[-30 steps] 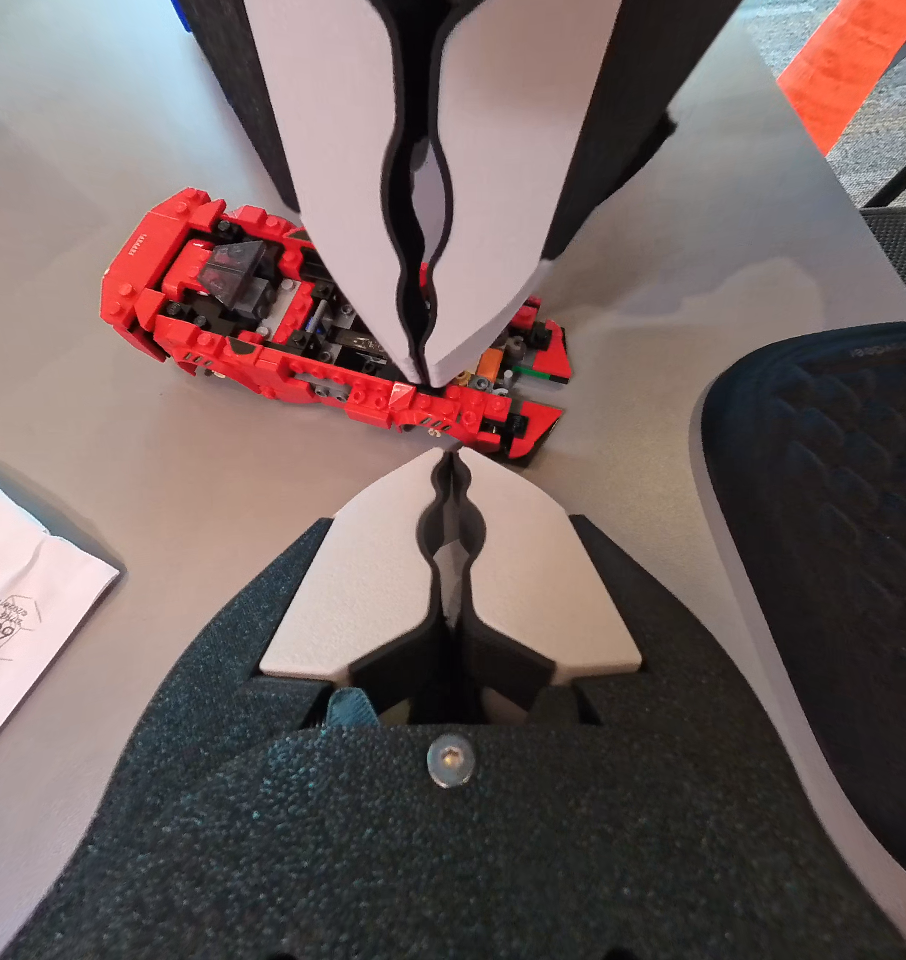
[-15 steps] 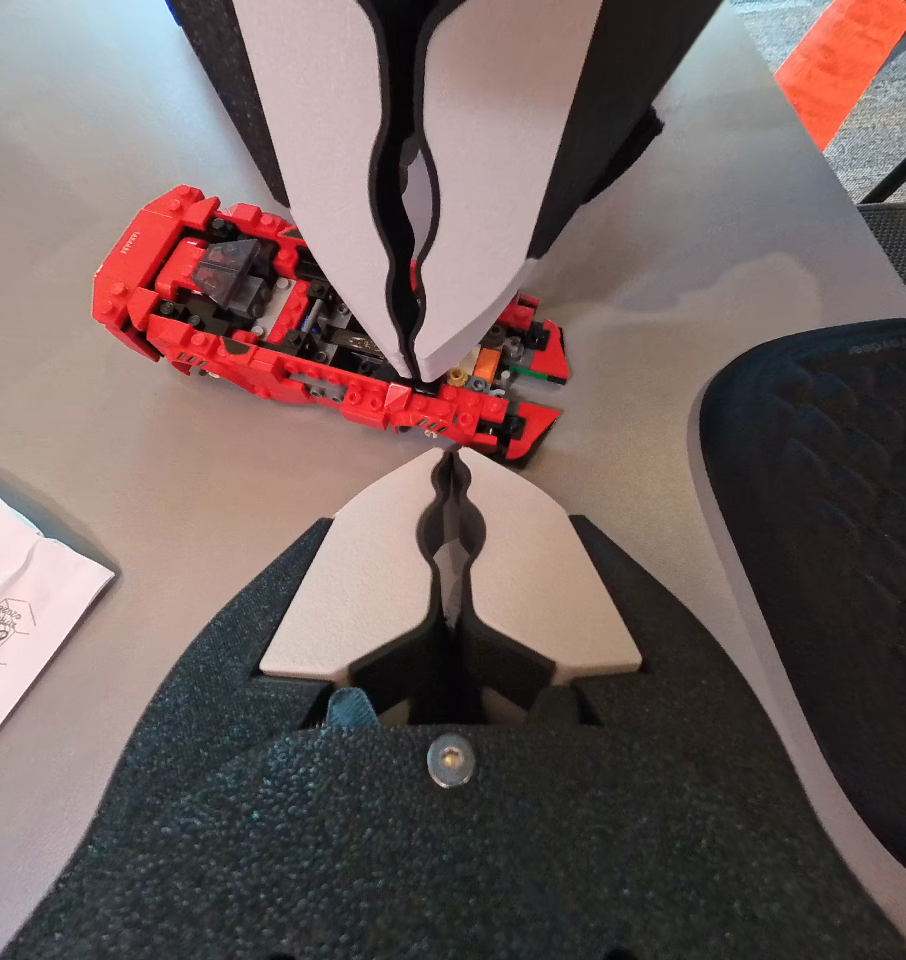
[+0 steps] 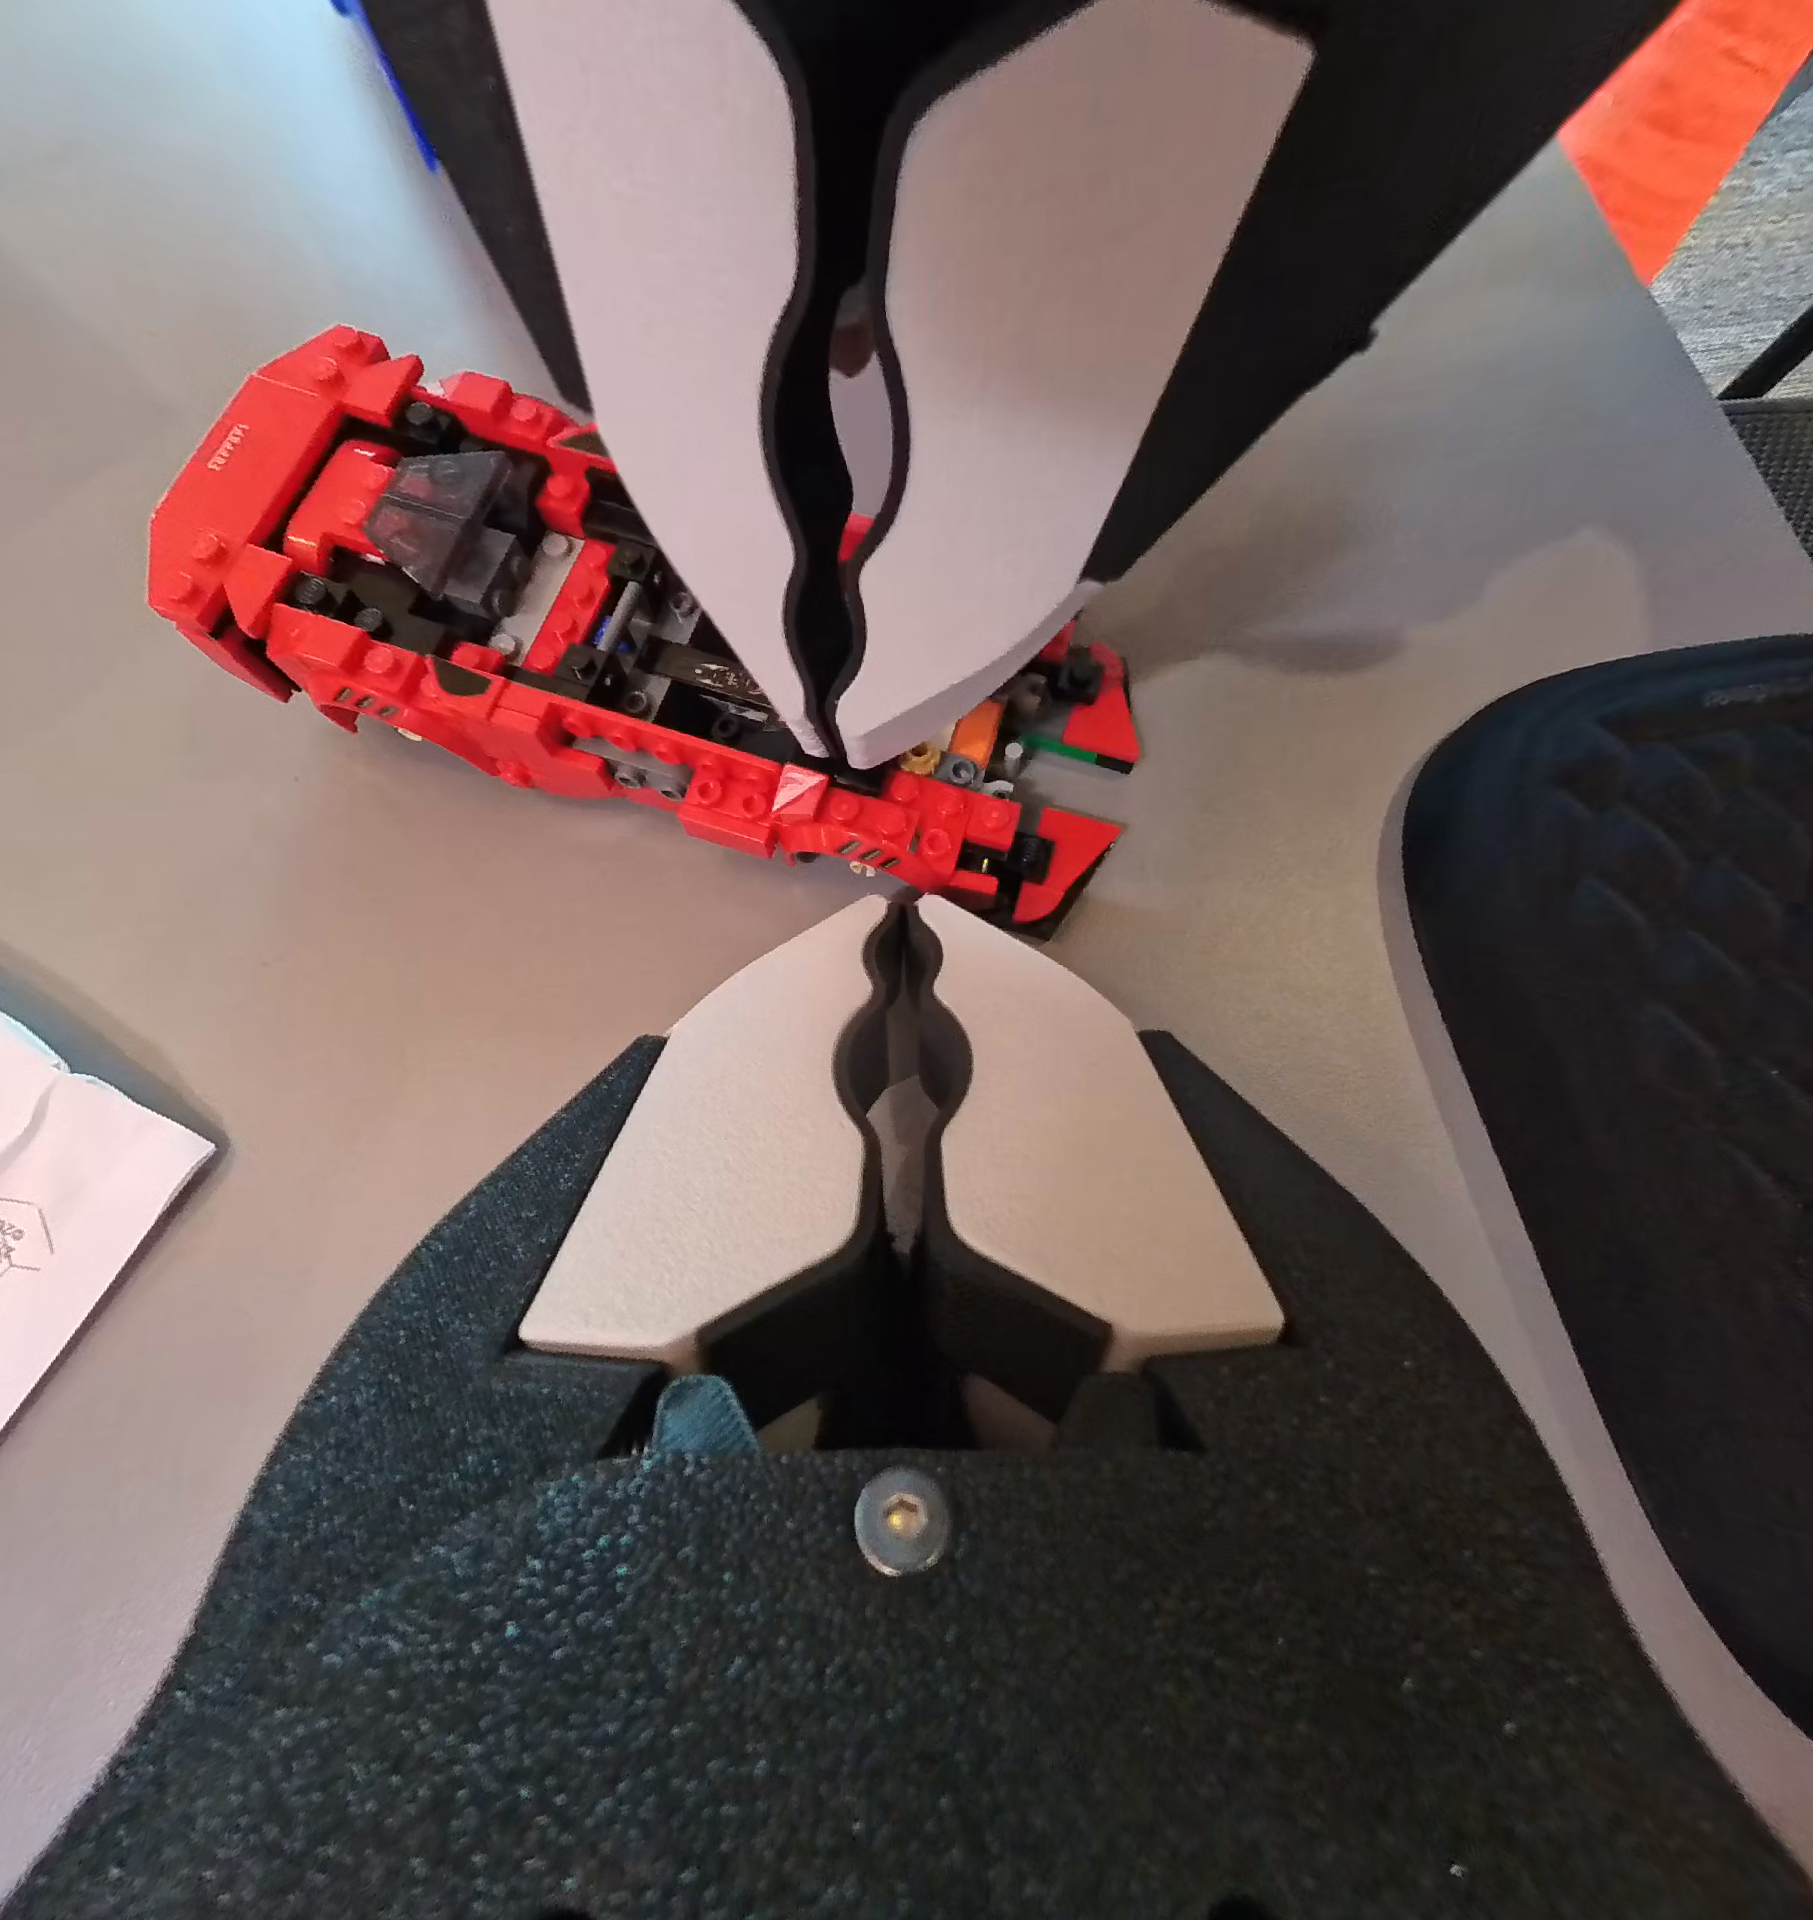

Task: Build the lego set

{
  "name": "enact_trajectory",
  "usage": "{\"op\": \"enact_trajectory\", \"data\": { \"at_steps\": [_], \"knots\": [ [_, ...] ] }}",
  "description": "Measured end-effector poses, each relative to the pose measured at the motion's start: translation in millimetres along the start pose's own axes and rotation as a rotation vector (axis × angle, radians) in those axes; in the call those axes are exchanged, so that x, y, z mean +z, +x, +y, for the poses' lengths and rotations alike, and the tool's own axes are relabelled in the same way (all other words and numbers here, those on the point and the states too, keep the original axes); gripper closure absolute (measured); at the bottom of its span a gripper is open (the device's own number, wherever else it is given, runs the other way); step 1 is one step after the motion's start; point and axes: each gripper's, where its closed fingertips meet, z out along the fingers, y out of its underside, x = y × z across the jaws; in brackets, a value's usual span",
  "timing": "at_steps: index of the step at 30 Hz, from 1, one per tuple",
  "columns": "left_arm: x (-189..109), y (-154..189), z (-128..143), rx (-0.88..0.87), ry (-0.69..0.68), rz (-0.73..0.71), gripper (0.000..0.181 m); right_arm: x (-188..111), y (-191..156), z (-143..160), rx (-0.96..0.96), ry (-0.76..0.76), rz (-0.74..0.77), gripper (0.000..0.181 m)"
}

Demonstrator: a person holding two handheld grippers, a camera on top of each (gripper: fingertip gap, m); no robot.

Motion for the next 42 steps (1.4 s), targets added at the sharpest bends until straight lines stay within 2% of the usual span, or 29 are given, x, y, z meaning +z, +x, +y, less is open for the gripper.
{"op": "enact_trajectory", "data": {
  "at_steps": [17,22,30,35,42],
  "knots": [
    [0.3,-0.1,0.8,-0.008,-0.007,0.007,0.181,1.0,0.0,-3.0,0.084,0.053,0.111,0.181],
    [-0.1,-0.6,0.1,-0.005,-0.002,0.001,0.181,0.6,1.3,-3.9,0.015,0.061,0.101,0.181],
    [-3.2,0.6,1.6,-0.020,0.003,0.014,0.181,-4.3,4.3,-0.4,0.020,0.134,0.043,0.181],
    [-4.9,-8.4,0.5,-0.109,0.020,0.007,0.181,-6.4,4.2,-10.2,-0.048,0.188,0.026,0.181],
    [-6.4,-19.0,-0.4,-0.205,0.039,-0.010,0.181,0.9,3.6,-8.8,-0.077,0.143,-0.003,0.181]
  ]
}}
